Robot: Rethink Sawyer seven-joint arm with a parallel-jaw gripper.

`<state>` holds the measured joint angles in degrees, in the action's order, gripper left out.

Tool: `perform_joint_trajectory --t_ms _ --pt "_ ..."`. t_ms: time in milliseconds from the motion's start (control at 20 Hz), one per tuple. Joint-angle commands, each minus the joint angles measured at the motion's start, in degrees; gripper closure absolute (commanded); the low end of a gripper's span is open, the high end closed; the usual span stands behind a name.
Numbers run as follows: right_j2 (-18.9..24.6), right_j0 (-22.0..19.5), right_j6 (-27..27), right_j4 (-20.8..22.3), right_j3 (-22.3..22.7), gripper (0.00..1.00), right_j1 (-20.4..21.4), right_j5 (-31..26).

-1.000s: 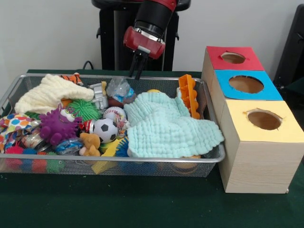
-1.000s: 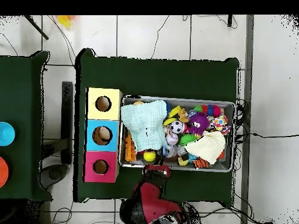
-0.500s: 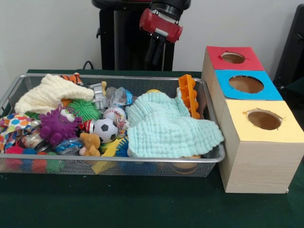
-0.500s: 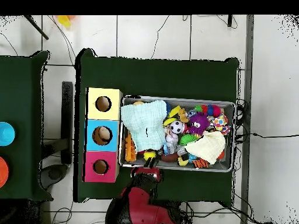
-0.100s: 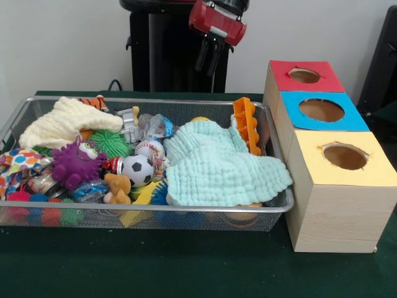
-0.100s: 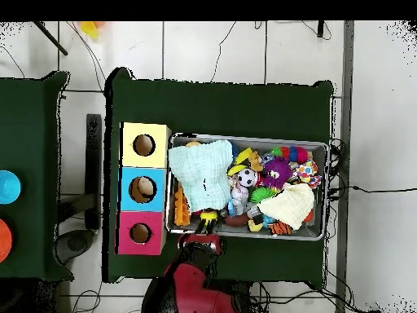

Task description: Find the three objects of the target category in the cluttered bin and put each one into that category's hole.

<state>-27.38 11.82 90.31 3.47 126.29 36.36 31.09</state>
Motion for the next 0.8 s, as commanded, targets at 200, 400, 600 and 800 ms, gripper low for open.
perform_joint_trajectory --t_ms 200,400,600,800 --pt "2.76 -3.10 11.28 -0.97 -2.95 0.00 -2.47 2.37" --pt "4.33 -5.86 12.66 1.01 -3.44 0.00 -4.08 5.33" --pt "5.68 -8.43 12.59 2.85 -4.49 0.00 -5.08 6.91" --pt "7.24 -11.29 12.57 4.79 -5.73 0.00 -6.69 8.45"
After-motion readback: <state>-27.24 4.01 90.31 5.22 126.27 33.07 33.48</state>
